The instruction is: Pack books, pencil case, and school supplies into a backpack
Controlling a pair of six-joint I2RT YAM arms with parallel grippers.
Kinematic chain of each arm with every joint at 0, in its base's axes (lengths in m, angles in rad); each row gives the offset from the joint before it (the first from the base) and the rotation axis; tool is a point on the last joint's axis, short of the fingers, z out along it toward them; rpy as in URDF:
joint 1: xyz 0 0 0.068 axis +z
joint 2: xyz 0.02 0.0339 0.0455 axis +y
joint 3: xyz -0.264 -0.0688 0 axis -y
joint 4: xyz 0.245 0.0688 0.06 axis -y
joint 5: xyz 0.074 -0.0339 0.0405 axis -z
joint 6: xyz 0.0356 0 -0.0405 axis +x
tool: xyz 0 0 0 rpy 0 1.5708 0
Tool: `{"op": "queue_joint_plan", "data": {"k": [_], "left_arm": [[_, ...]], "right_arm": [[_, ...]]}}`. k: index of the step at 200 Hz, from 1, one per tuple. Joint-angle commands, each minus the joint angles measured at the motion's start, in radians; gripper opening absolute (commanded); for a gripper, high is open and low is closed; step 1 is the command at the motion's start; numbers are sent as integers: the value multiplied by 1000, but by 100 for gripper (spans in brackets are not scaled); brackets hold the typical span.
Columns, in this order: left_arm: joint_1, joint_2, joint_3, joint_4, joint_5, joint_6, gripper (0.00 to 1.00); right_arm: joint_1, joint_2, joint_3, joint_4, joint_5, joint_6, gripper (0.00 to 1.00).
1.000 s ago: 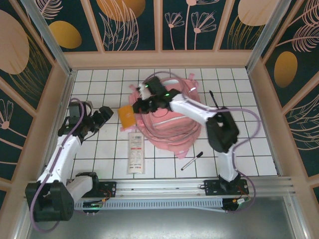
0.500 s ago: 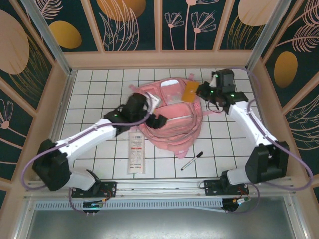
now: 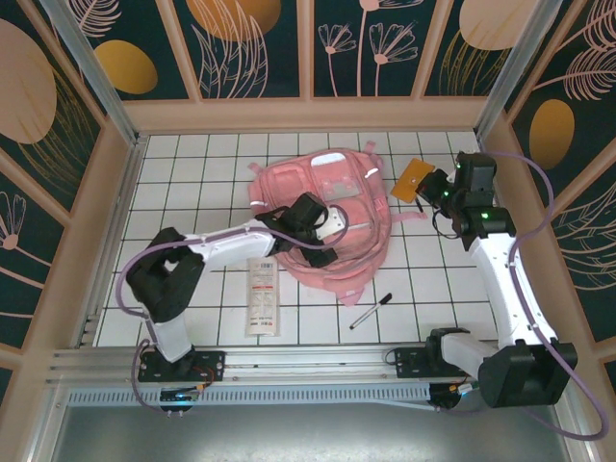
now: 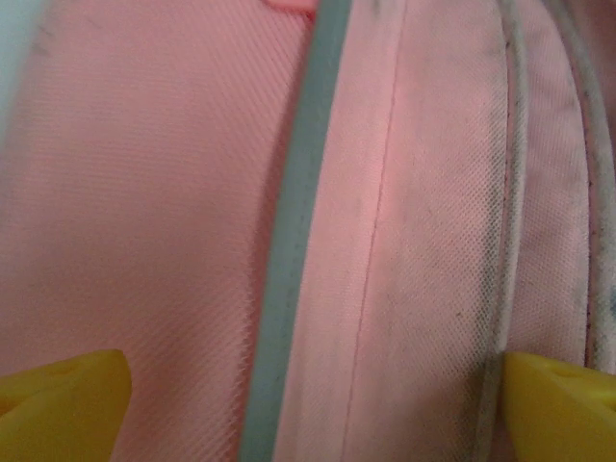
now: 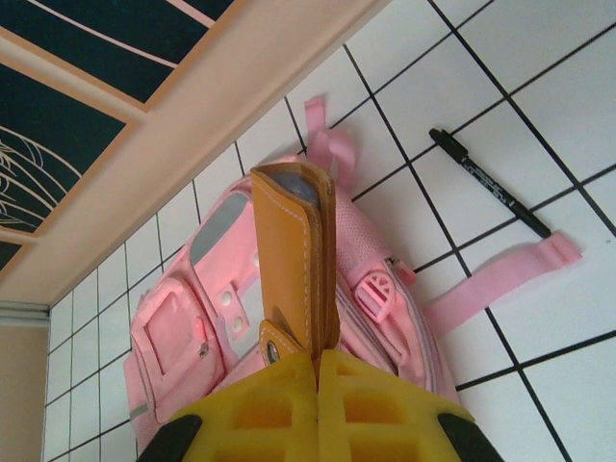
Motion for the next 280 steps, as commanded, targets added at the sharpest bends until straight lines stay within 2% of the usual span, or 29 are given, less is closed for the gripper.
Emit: {"op": "queue_joint_plan", "data": {"k": [1, 10, 15, 36, 43, 56, 62, 74, 96, 127, 147, 162, 184, 205, 224, 246, 280], "left_arm": [[9, 62, 63, -55, -58, 65, 92], [10, 63, 59, -41, -62, 70, 90], [9, 63, 59, -36, -73, 72, 85], [10, 59, 128, -95, -94, 76, 36], [9, 46, 149, -99, -107, 61, 26], [10, 3, 151, -54, -126, 49, 12], [11, -19, 147, -25, -141, 44, 0], [17, -45, 174, -5, -171, 14, 0], [56, -34, 324, -82, -152, -80, 0], [128, -11, 470, -115, -87, -235, 0], [149, 2, 544, -123, -69, -300, 0], [149, 9, 586, -129, -8, -308, 0], [150, 22, 626, -141, 57, -346, 0], [150, 33, 675, -170, 96, -389, 0], [149, 34, 706, -176, 135, -403, 0], [149, 37, 709, -165, 179, -396, 0], [149, 33, 682, -130, 276, -436, 0]], "right_arm": [[-6, -26, -8, -11, -3, 16, 0], [-6, -29, -2, -19, -12, 13, 0], [-6, -32, -1, -22, -17, 14, 0], [-6, -41, -18, -23, -60, 13, 0], [-8, -38, -19, -28, -80, 11, 0], [-8, -30, -12, -42, -123, 1, 0], [-9, -29, -11, -50, -142, -1, 0], [-10, -33, -12, -67, -164, 17, 0], [-9, -48, -37, -90, -193, 123, 0], [-6, -20, -47, -105, -407, 132, 0], [-3, -19, -89, -101, -471, 141, 0], [13, -11, -147, -30, -524, 166, 0], [66, 37, -199, 162, -578, 259, 0], [132, 123, -187, 316, -533, 359, 0], [180, 210, -180, 424, -397, 466, 0], [224, 322, -197, 629, -249, 599, 0], [285, 591, -107, 900, -139, 763, 0]]}}
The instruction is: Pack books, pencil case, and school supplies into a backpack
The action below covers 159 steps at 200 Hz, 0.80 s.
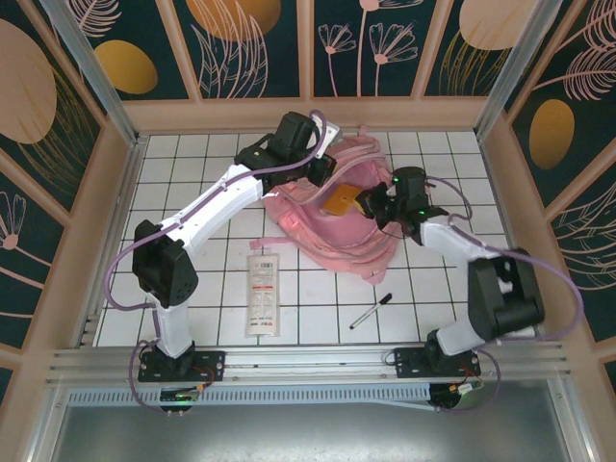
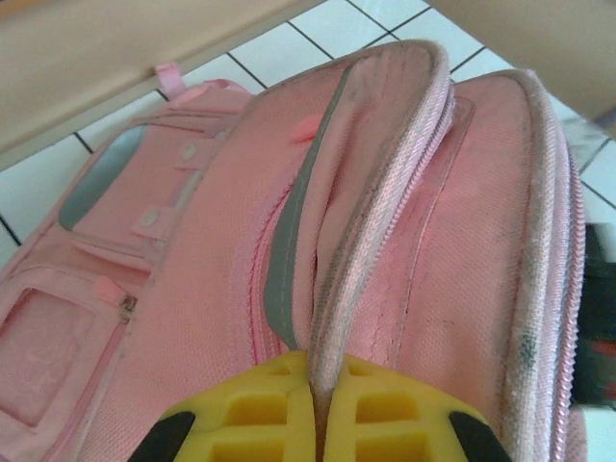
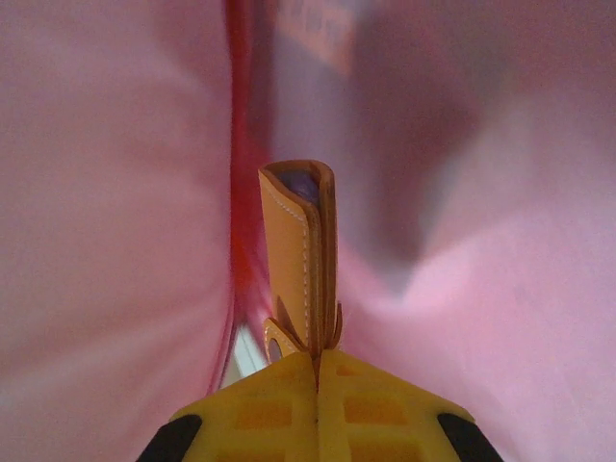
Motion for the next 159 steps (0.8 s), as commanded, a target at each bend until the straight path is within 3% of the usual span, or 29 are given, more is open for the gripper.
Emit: {"op": "queue_joint_plan", "data": {"k": [1, 57, 81, 116, 133, 159], "left_arm": [[-8, -27, 45, 158, 136, -48, 0], [-17, -58, -2, 227, 183, -88, 0], [-17, -60, 9, 232, 182, -91, 0], [-15, -56, 8, 226, 100, -60, 0], [-9, -52, 0, 206, 16, -57, 0], [9, -60, -67, 255, -3, -57, 0]], "right_arm": [[40, 148, 78, 295, 135, 173, 0], [118, 414, 263, 467, 332, 330, 0], [143, 510, 339, 464, 396, 378, 0], [175, 540, 373, 408, 421, 386, 36], [168, 510, 361, 329, 386, 387, 46], [149, 401, 294, 234, 328, 350, 59]]}}
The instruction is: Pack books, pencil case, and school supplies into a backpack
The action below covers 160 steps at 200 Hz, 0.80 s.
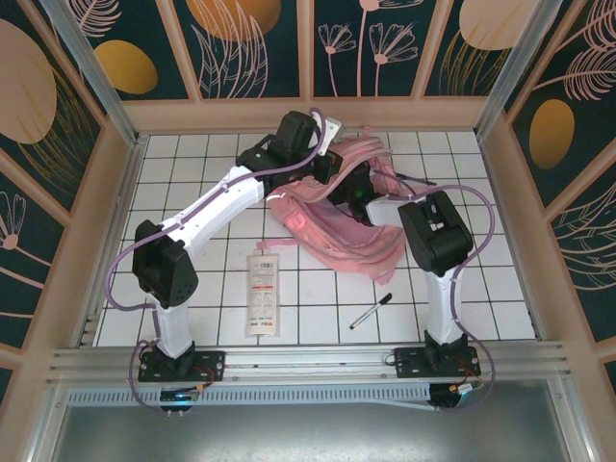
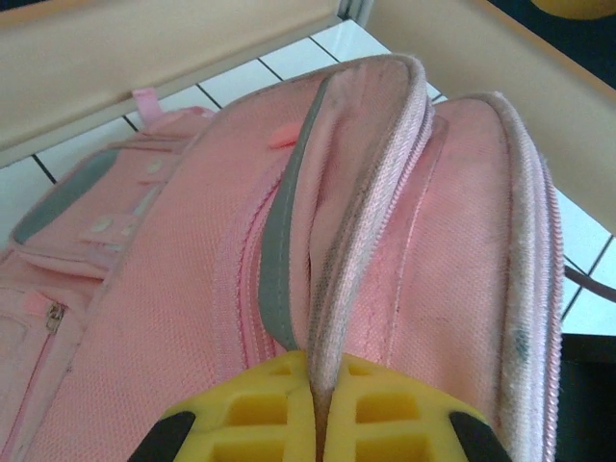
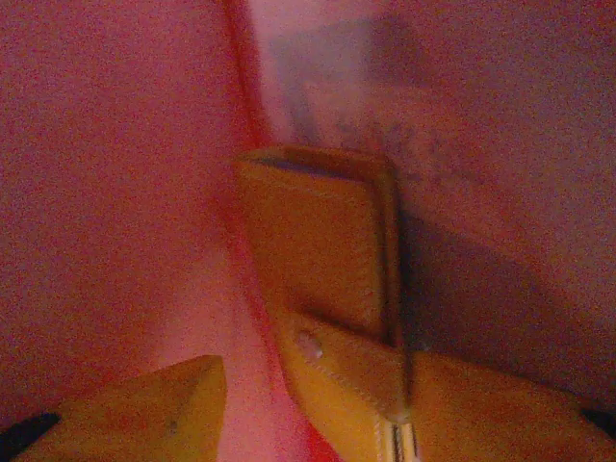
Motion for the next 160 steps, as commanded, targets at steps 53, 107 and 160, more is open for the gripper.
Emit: {"op": "queue_joint_plan", "data": {"k": [53, 107, 160], "left_arm": [[49, -64, -72, 183, -40, 13, 0], [72, -53, -91, 135, 4, 33, 0], [62, -28, -265, 170, 250, -46, 21]], "right_arm": [[-83, -411, -308, -185, -228, -260, 73], [-74, -785, -527, -461, -362, -691, 70], [6, -1158, -560, -895, -487, -959, 62]]}}
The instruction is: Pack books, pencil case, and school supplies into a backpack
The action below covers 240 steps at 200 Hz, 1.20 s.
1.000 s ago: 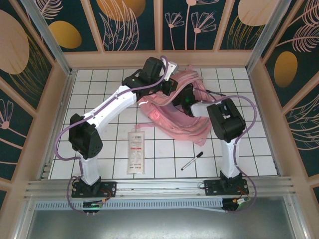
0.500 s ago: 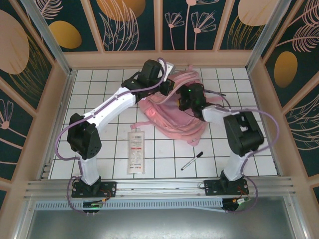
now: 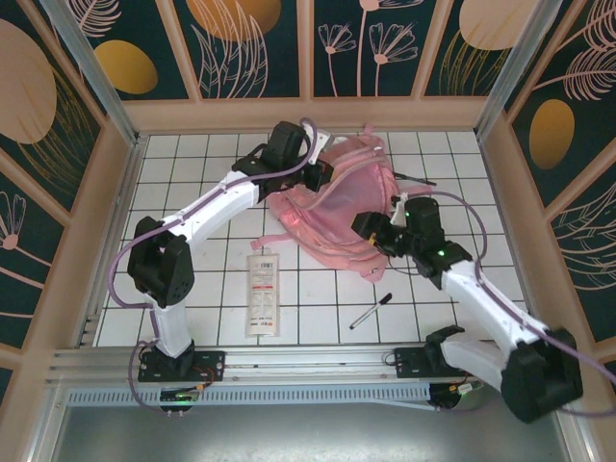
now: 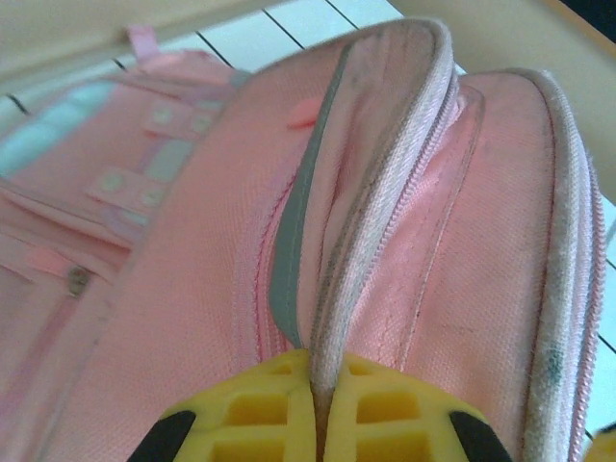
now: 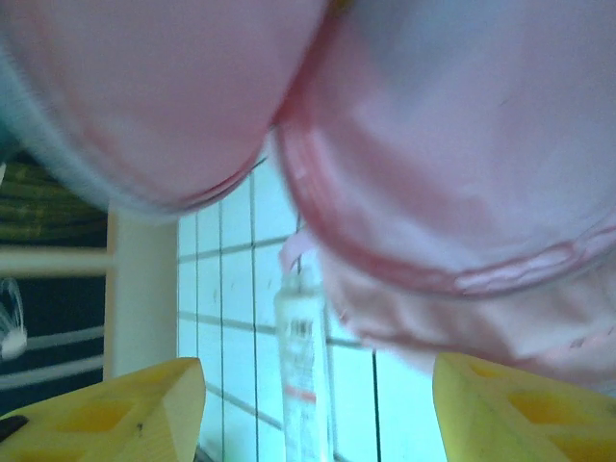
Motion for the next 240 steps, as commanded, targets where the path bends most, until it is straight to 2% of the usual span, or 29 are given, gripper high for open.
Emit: {"op": "queue_joint_plan", "data": {"k": [1, 12, 39, 54, 74, 101, 142, 159, 179, 189, 219, 240], "left_arm": [[4, -16, -89, 63, 134, -35, 23], [4, -38, -134, 49, 163, -42, 36], [8, -156, -223, -25, 91, -106, 47], [17, -234, -275, -81, 62, -153, 50], [56, -326, -370, -163, 10, -280, 54], [127, -458, -537, -188, 65, -462, 57], [152, -638, -834, -161, 86, -632, 43], [153, -720, -950, -102, 103, -735, 26], [153, -743, -1091, 58, 219, -847, 12], [153, -735, -1128, 104, 240, -871, 6], [153, -727, -1146, 79, 181, -838, 5], [153, -689, -1194, 122, 198, -851, 6]], "right_arm": [[71, -84, 5, -268, -69, -178, 62], [117, -116, 14, -318, -36, -185, 62], [219, -86, 63, -335, -23, -166, 61], [277, 22, 129, -314, -59, -152, 61], [372, 216, 270, -310, -64, -177, 62], [400, 461, 420, -274, -86, -235, 60], [387, 814, 662, -314, -103, -416, 57], [378, 952, 792, -365, -97, -473, 56], [370, 1077, 932, -405, -82, -536, 53], [365, 1127, 989, -418, -52, -560, 53], [340, 1223, 1070, -393, -77, -563, 53], [348, 1269, 1127, -420, -98, -587, 52]]}}
